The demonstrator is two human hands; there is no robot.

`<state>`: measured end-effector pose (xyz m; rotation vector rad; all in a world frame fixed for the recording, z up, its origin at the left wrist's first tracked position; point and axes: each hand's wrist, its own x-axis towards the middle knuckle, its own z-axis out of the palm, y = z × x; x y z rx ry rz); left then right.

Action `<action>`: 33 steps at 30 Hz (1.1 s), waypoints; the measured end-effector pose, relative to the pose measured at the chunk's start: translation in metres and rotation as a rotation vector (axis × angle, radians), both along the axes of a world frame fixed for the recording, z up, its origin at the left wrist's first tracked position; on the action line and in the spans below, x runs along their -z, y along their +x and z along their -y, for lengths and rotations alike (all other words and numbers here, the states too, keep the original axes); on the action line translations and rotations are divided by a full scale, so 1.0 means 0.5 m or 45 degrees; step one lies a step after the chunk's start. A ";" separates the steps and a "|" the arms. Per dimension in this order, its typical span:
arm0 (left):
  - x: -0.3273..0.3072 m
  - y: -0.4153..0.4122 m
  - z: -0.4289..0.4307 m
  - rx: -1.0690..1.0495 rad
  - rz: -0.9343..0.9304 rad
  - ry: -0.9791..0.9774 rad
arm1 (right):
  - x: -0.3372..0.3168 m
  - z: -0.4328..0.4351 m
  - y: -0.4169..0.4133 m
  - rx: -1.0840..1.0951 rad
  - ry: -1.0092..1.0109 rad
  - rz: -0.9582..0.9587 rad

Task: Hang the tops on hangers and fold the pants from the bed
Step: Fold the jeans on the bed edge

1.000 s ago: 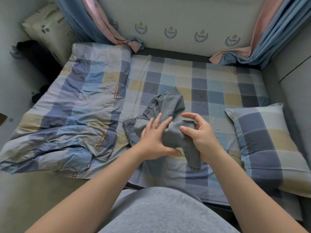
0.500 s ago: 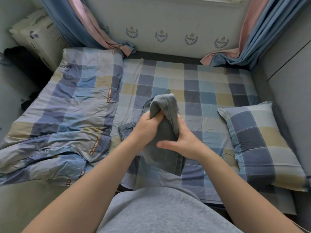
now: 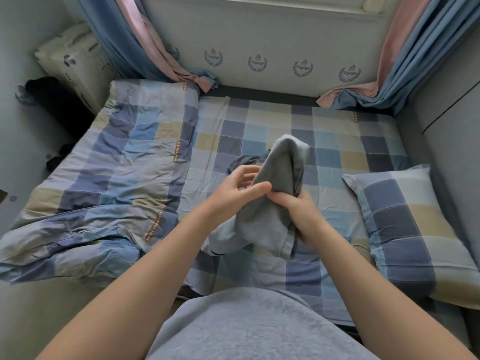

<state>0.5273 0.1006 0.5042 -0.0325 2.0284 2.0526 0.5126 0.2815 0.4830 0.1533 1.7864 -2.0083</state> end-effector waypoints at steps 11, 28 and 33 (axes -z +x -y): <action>0.083 0.011 -0.052 -0.171 0.097 -0.178 | -0.144 0.016 -0.073 0.145 -0.350 -0.088; 0.020 -0.003 -0.013 -0.363 0.118 0.169 | 0.080 -0.028 0.060 -0.392 0.219 0.104; -0.009 -0.025 0.003 -0.277 0.229 0.196 | 0.067 -0.031 0.043 -0.229 0.282 -0.094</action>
